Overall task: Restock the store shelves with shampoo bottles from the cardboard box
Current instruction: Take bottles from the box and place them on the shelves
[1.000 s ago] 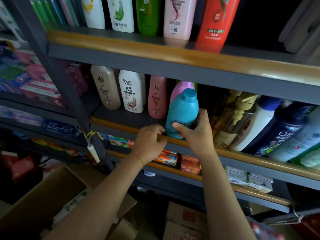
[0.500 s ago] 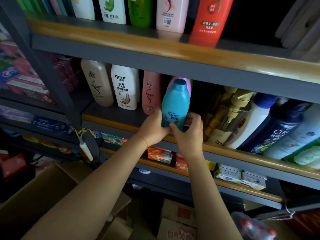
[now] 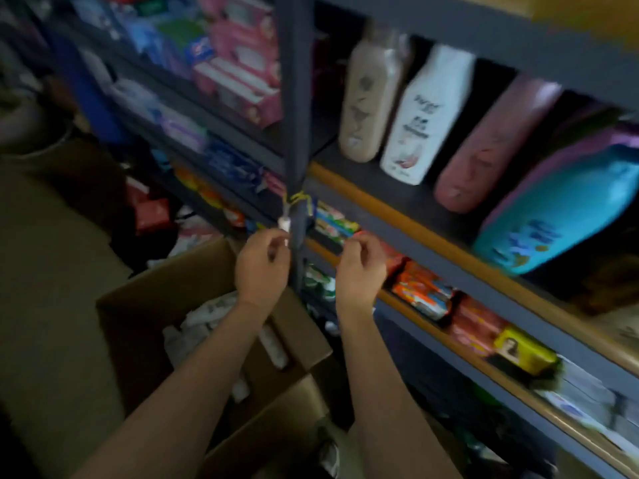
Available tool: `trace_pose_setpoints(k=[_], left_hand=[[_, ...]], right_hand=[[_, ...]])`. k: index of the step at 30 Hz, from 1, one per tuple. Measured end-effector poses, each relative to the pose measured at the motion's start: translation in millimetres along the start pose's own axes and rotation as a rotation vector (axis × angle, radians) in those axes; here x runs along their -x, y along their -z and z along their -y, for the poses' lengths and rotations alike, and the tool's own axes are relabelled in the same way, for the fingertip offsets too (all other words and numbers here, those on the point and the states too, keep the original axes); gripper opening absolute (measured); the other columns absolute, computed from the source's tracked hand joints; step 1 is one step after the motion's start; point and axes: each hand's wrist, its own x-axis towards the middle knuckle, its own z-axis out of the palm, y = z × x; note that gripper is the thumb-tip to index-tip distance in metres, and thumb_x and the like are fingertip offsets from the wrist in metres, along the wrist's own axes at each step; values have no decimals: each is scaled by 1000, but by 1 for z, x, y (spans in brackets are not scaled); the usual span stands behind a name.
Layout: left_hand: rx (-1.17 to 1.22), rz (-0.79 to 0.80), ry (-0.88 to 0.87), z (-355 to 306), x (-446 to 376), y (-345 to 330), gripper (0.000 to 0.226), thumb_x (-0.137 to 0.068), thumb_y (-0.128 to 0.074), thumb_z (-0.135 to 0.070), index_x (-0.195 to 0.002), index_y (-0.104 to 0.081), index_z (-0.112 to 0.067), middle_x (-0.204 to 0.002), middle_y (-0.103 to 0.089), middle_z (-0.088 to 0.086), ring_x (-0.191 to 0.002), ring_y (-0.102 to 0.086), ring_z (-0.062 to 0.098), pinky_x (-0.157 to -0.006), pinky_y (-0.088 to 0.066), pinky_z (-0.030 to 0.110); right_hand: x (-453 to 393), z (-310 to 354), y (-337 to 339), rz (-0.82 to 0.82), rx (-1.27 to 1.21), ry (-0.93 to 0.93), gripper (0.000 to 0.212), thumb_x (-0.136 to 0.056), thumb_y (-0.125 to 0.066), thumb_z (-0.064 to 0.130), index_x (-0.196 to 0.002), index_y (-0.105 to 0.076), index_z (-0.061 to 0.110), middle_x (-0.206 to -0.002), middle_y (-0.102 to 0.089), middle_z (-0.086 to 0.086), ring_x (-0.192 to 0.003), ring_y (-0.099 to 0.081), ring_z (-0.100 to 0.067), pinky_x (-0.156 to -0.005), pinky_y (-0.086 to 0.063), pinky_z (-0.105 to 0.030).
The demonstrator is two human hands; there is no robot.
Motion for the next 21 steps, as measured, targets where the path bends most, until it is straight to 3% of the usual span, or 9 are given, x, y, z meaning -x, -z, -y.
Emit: trace_pose_setpoints(k=[4,6,9,14,15,18,21], left_hand=[[-142,-81,346,109,20,69,20,-96,-58,-10,-114,-66,-13,-123,-54,5,-111,-57,25,-93,-45,31],[-330,-142,448,166,27,101,30,-92,-61,-11,-122,-64,-9,-136,-49,13,-126,-48,33,-104,-39,38],[-480,-191,535,230,36,127,56,-91,-64,-19,-143,-46,-8,-155,-34,18,-143,-30,35,-117,-24,49],[-472,-123,542,293,26,130,83,-93,-63,-28,-158,-14,-11,-165,-11,15,-151,-13,32,-121,-20,52],[-504,-115,525,301,20,129,85,-92,-64,-27,-158,-12,-11,-165,-8,16,-152,-11,33,-121,-20,53],[-638,-98,470,318,-5,126,90,-90,-63,-27,-159,-7,-15,-166,-4,16,-152,-6,36,-119,-20,55],[-795,-58,366,329,-32,123,87,-89,-59,-34,-159,-11,-16,-165,-10,18,-152,-7,38,-117,-18,59]], right_hand=[[37,-95,-86,588,410,-414,15,-96,-51,22,-86,-61,17,-80,-63,-7,-72,-61,-23,-65,-51,-34],[59,-139,-121,859,502,-580,17,-99,-47,22,-97,-61,13,-76,-62,-6,-61,-59,-18,-51,-49,-25],[73,-184,-160,1100,685,-610,15,-101,-46,22,-99,-57,11,-74,-59,-5,-55,-56,-16,-45,-44,-24],[65,-244,-224,1213,954,-502,15,-99,-48,23,-88,-54,16,-87,-58,-8,-71,-58,-21,-56,-46,-30],[62,-256,-238,1217,969,-465,11,-98,-50,23,-97,-57,15,-95,-59,-9,-79,-59,-23,-63,-48,-32],[56,-286,-275,1240,1018,-336,43,-96,-55,24,-137,-49,12,-132,-55,-12,-117,-55,-29,-87,-45,-30],[52,-316,-307,1314,1111,-146,58,-93,-61,22,-145,-41,9,-146,-46,-13,-130,-47,-31,-100,-41,-32]])
